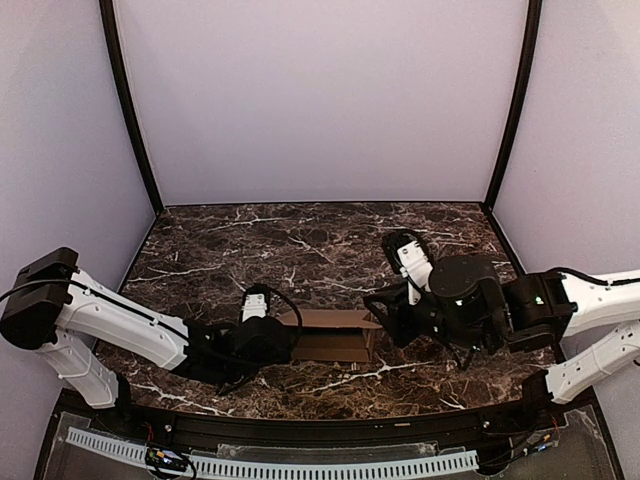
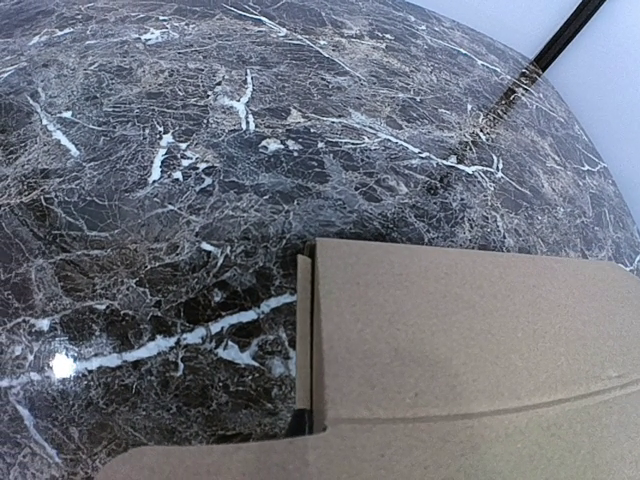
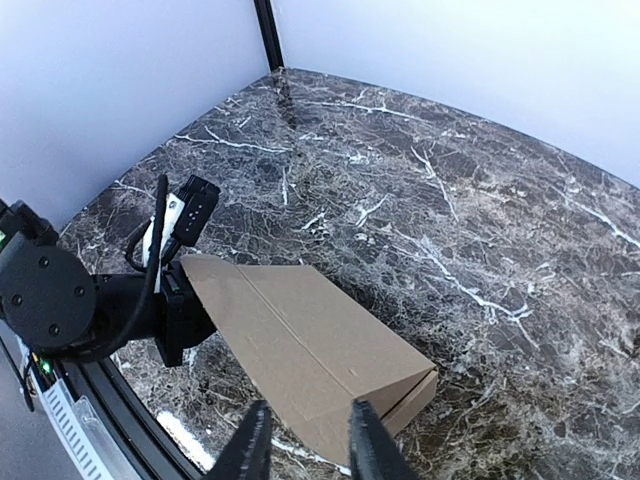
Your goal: Fold the paper box
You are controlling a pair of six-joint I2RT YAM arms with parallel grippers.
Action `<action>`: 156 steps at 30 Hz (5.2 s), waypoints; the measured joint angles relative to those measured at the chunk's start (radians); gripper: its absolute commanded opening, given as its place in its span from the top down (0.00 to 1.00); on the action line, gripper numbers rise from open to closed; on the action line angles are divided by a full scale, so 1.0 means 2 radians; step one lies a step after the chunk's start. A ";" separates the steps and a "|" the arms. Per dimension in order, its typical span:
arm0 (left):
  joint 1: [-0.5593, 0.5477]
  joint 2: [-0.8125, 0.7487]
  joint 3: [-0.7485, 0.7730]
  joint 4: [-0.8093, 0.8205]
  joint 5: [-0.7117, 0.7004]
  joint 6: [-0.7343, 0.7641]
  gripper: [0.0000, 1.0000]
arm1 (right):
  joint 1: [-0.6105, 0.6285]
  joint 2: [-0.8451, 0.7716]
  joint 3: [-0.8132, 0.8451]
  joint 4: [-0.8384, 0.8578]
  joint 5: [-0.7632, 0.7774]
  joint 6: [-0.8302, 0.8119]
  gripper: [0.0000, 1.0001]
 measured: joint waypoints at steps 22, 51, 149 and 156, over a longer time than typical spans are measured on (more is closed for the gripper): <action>-0.016 0.010 0.046 -0.085 -0.028 0.019 0.90 | -0.128 0.219 0.023 0.157 -0.221 -0.033 1.00; -0.053 -0.159 0.025 -0.212 0.013 0.020 0.48 | -0.125 0.329 -0.022 0.278 -0.246 -0.014 1.00; 0.131 -0.056 0.036 -0.150 0.422 0.158 0.26 | -0.136 0.153 -0.136 0.106 -0.300 0.106 0.44; 0.133 -0.056 -0.009 -0.100 0.457 0.124 0.32 | -0.136 0.159 -0.139 0.123 -0.304 0.117 0.46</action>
